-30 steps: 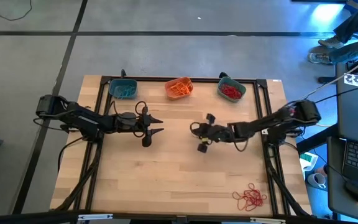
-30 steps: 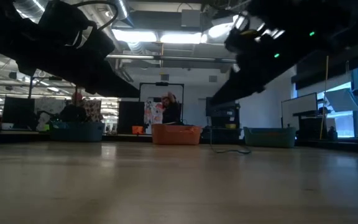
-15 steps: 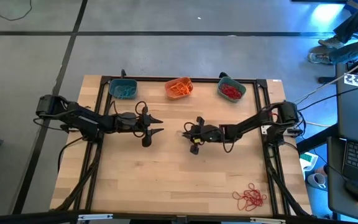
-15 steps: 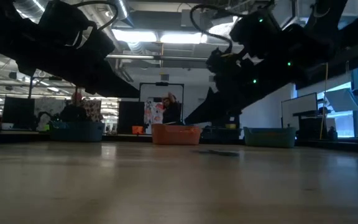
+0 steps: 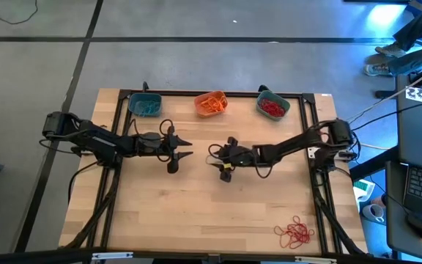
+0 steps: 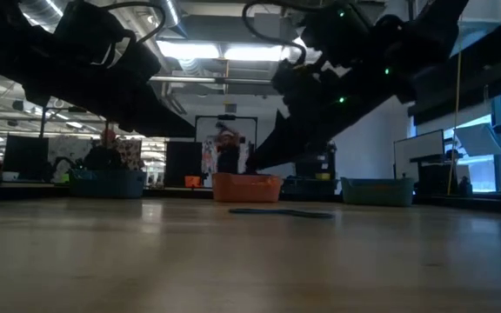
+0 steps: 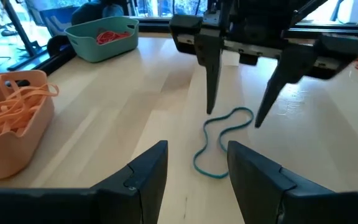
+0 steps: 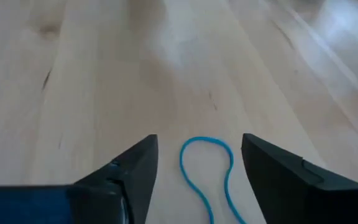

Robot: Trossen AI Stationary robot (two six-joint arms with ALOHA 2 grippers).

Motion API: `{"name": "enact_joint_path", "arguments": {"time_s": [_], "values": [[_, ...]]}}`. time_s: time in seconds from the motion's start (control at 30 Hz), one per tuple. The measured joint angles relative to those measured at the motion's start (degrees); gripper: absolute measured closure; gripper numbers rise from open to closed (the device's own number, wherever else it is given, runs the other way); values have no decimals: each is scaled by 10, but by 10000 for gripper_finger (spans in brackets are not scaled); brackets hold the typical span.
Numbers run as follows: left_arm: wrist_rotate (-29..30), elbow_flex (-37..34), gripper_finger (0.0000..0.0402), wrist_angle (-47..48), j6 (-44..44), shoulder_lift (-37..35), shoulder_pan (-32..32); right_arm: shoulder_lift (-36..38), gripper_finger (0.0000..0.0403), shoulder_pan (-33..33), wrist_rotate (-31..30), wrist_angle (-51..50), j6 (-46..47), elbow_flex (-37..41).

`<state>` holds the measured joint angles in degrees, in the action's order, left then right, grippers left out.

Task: Sort rubber bands into baskets
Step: Put the blue rubber band into the blue bin

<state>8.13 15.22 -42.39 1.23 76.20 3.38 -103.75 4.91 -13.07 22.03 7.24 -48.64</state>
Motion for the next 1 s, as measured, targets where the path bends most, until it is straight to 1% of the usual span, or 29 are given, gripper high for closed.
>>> {"name": "enact_joint_path", "arguments": {"time_s": [0.2, 0.37, 0.47, 0.57, 0.67, 0.73, 0.8, 0.87, 1.0], "values": [[-27, 0, 238, -2, 13, 0, 0, 63, 174, 9, 12, -114, 14, 4], [-27, 26, 238, -2, 17, 35, 0, 119, 177, 40, -33, -131, 23, 61], [-27, 57, 238, 12, 14, 70, 0, 157, 177, 56, -77, -123, 43, 106], [-27, 96, 238, 55, 5, 103, 0, 184, 178, 65, -111, -108, 67, 151], [-27, 133, 238, 90, 3, 133, 0, 206, 178, 65, -114, -80, 91, 191], [-29, 152, 238, 94, -7, 153, 0, 210, 178, 65, -114, -53, 93, 214], [-44, 164, 235, 97, -26, 165, 1, 210, 178, 63, -116, -21, 92, 231], [-56, 185, 226, 108, -29, 178, 4, 211, 178, 64, -119, 8, 92, 242], [-58, 227, 193, 152, -33, 204, 12, 211, 178, 64, -120, 39, 74, 256]]}}
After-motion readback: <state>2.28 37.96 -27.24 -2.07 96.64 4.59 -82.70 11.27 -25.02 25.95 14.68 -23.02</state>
